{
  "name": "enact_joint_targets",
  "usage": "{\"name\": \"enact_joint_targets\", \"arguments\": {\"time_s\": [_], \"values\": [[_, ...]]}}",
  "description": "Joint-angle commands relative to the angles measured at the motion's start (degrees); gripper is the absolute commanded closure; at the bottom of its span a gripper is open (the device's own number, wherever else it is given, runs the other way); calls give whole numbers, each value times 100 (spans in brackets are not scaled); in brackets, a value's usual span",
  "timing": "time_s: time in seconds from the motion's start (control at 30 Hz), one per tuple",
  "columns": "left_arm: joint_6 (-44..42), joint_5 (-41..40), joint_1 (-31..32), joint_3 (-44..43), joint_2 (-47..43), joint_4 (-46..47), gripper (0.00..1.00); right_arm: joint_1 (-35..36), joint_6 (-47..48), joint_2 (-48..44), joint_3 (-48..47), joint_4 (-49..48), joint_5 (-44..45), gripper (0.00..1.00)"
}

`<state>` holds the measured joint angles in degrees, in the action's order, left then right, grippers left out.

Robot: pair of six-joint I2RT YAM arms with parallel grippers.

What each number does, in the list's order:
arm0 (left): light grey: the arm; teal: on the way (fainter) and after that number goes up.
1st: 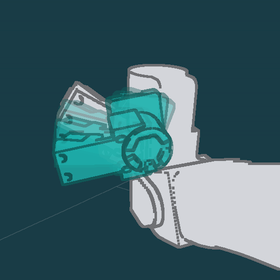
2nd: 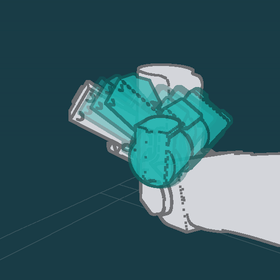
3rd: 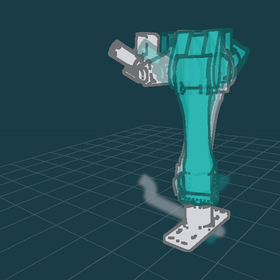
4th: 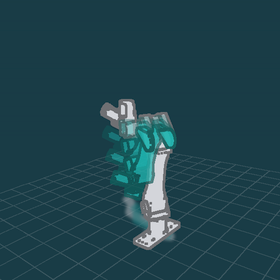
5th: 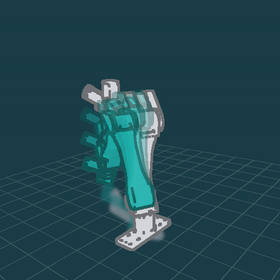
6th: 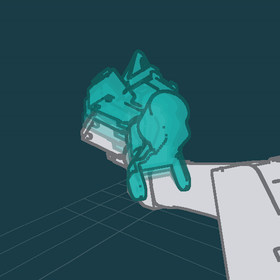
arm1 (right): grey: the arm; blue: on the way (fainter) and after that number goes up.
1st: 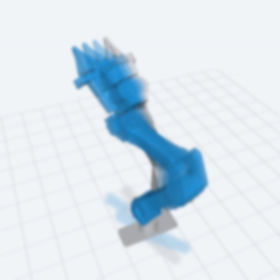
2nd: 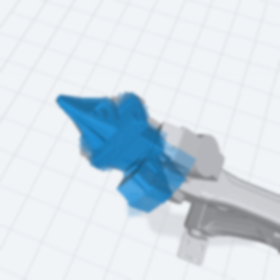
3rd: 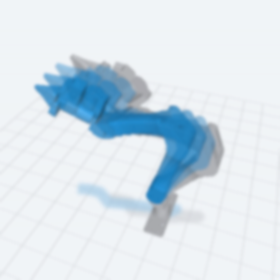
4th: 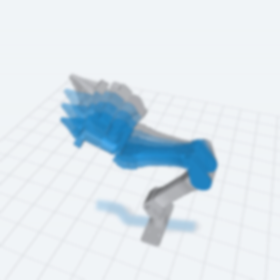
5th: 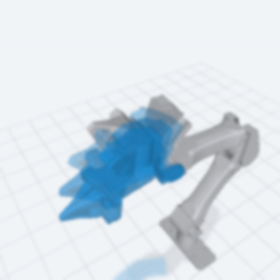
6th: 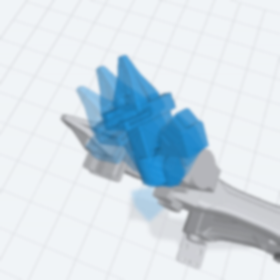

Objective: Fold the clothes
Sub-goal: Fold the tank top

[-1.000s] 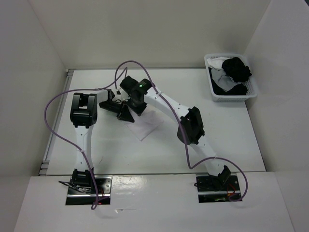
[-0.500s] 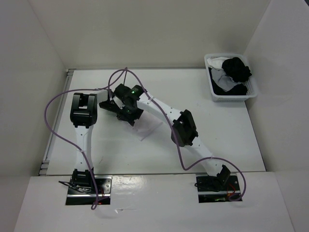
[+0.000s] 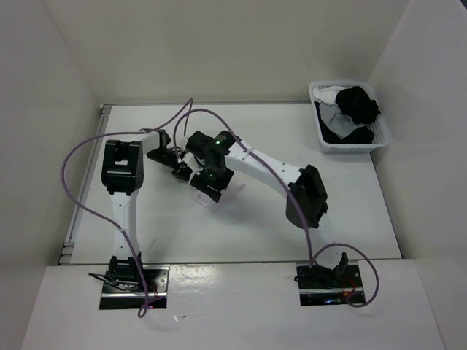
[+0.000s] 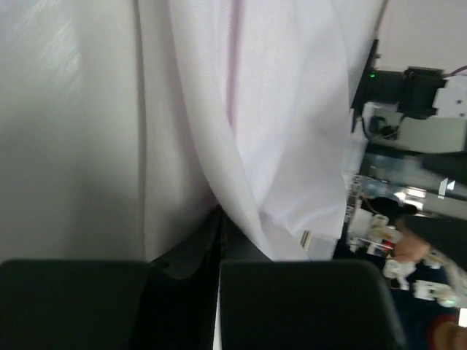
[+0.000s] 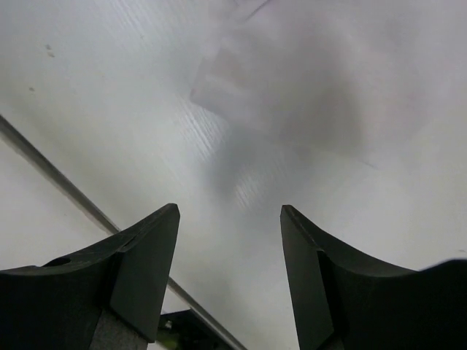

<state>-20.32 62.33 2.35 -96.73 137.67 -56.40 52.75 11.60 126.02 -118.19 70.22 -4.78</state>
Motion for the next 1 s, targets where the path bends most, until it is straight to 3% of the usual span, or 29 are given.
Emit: {"name": "enact_joint_targets", "arguments": {"time_s": [0.0, 0.17, 0.27, 0.3, 0.33, 0.37, 0.43, 0.67, 0.83, 0.97], "values": [[-473, -545, -366, 22, -836, -222, 100, 42, 202, -1165, 340, -350, 126, 34], [-230, -1450, -867, -259, -2232, -258, 100, -448, 343, -2526, 1576, -753, 319, 33], [-52, -1636, -624, -197, -2725, -73, 99, -905, 405, -3046, 2402, -1192, 319, 33], [-51, -1636, -509, -102, -2780, -73, 99, -1359, 405, -3352, 2571, -1264, 198, 35], [18, -1462, -368, 12, -2780, -21, 99, -1599, 405, -3495, 2738, -1317, -134, 42], [80, -1399, -88, 14, -2780, -20, 99, -1845, 466, -3627, 3062, -1431, -329, 73], [150, -1399, 177, 14, -2711, 102, 100, -2408, 406, -4075, 3441, -1607, -619, 100], [221, -1258, 503, -100, -2017, 95, 100, -3068, 405, -5394, 4883, -2046, -814, 100], [11, -1311, 556, -48, -1770, -11, 100, -3315, 405, -5710, 5025, -2100, -1043, 100], [-209, -1441, 942, 250, -1830, -142, 100, -3315, 405, -5711, 5078, -2100, -1095, 99]]}}
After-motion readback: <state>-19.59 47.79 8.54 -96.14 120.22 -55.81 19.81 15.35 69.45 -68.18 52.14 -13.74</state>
